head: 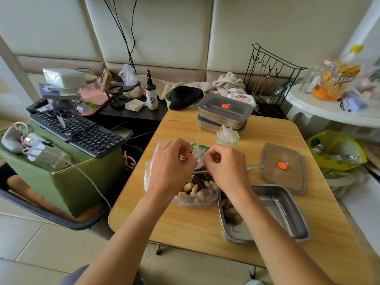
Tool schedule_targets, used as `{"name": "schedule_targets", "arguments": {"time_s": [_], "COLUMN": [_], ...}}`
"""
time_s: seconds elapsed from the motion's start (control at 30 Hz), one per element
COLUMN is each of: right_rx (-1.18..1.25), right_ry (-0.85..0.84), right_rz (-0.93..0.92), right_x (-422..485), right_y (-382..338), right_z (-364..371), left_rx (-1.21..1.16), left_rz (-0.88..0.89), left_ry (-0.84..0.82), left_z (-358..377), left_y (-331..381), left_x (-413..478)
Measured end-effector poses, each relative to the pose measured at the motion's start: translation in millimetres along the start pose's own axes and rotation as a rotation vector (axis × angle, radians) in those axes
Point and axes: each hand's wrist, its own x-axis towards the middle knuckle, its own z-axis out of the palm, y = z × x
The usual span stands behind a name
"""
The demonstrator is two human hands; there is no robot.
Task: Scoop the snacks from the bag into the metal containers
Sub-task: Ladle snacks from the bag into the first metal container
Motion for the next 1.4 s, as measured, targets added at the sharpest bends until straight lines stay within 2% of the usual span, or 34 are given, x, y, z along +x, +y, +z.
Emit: {"name": "schedule_targets", "arguments": {"time_s": [0.13,0.23,0.33,0.47,0.57,0.7,0.93,1.0,1.03,1.1,1.13,1.2,1.3,1.4], "right_rx": [0.325,0.426,0.379,0.282,0.345,0.287,0.41,0.43,0.37,0.033,-0.165,-0.371,-0.411,-0.342], "right_ry": [-0.282,-0.375,-0.379,-0.142,-0.259,-0.361,-0.471,-0.415,-0.331,-0.172,-0.166,-0.291,-0.45,-0.49], "right_rz": [0.279,0.302,0.273,0.075,-0.056,-0.207,-0.158,-0.097,-0.058,0.024,0.09,0.259,0.349,0.346], "right_x": [2,2,2,1,-1,-3,-2,4,10,21,25,27,25,25], "right_y": [4,6,5,3,-1,1,2,8,18,46,61,86,98,94], "right_z": [-12,-16,-18,-20,-22,-19,-32,-39,-42,-48,-50,-50,-51,-59], "left_rx": [0.099,0.184,0.219,0.234,0.178,0.126,0.078,0.116,0.134,0.152,0.157,0.178,0.186,0.166], "left_rz": [0.304,0.327,0.288,0.252,0.241,0.229,0.172,0.143,0.124,0.097,0.09,0.079,0.058,0.018], "left_ry": [-0.283,-0.401,-0.315,-0.228,-0.237,-0.28,-0.276,-0.266,-0.259,-0.24,-0.235,-0.245,-0.249,-0.236], "left_z": [-6,-2,5,7,6,5,-7,-9,-11,-14,-15,-16,-17,-20], "left_y": [-11,-14,-18,-19,-17,-15,-14,-17,-18,-21,-23,-26,-30,-33], "left_x": [2,-2,-2,2,1,0,-1,0,0,-1,-2,-5,-7,-8]}}
